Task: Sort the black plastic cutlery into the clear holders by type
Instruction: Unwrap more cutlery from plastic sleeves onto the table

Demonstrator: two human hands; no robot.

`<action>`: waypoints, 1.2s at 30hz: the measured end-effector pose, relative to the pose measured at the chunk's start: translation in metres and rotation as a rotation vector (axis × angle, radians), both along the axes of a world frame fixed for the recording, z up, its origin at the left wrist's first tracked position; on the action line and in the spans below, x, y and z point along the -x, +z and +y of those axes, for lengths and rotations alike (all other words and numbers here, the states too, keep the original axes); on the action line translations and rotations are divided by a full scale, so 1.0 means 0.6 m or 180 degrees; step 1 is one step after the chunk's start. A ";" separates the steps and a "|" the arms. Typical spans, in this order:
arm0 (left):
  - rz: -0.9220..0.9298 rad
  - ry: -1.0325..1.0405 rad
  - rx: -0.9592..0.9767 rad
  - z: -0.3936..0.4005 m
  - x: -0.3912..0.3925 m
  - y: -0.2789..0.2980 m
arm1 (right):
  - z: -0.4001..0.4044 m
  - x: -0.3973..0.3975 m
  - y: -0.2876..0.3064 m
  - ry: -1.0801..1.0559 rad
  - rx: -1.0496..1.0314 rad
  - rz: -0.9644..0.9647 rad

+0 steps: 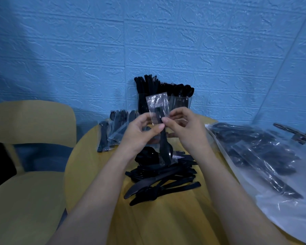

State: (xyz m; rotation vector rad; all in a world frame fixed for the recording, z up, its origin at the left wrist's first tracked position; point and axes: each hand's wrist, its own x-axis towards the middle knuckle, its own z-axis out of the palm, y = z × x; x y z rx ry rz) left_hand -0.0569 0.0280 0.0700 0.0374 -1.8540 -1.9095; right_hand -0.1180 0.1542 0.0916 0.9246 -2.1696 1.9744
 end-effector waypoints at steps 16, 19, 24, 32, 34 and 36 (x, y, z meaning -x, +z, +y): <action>-0.0305 -0.0073 0.0789 -0.008 -0.008 0.004 | 0.031 0.041 -0.025 -0.1299 -0.0795 0.3560; -0.0329 0.0031 0.0845 -0.015 -0.008 0.004 | 0.032 0.043 -0.027 -0.1188 -0.0728 0.3583; -0.0361 0.0241 0.1283 -0.025 -0.011 0.000 | 0.032 0.046 -0.029 -0.0844 -0.0711 0.3035; -0.0156 0.0057 0.1335 -0.029 -0.024 0.008 | 0.042 0.035 0.006 -0.0680 0.0482 -0.0325; -0.0149 0.0054 0.1373 -0.030 -0.022 0.005 | 0.040 0.034 0.005 -0.0423 0.0644 -0.0999; -0.0158 0.0151 0.1399 -0.034 -0.018 0.001 | 0.036 0.031 0.004 -0.0552 0.0611 -0.0961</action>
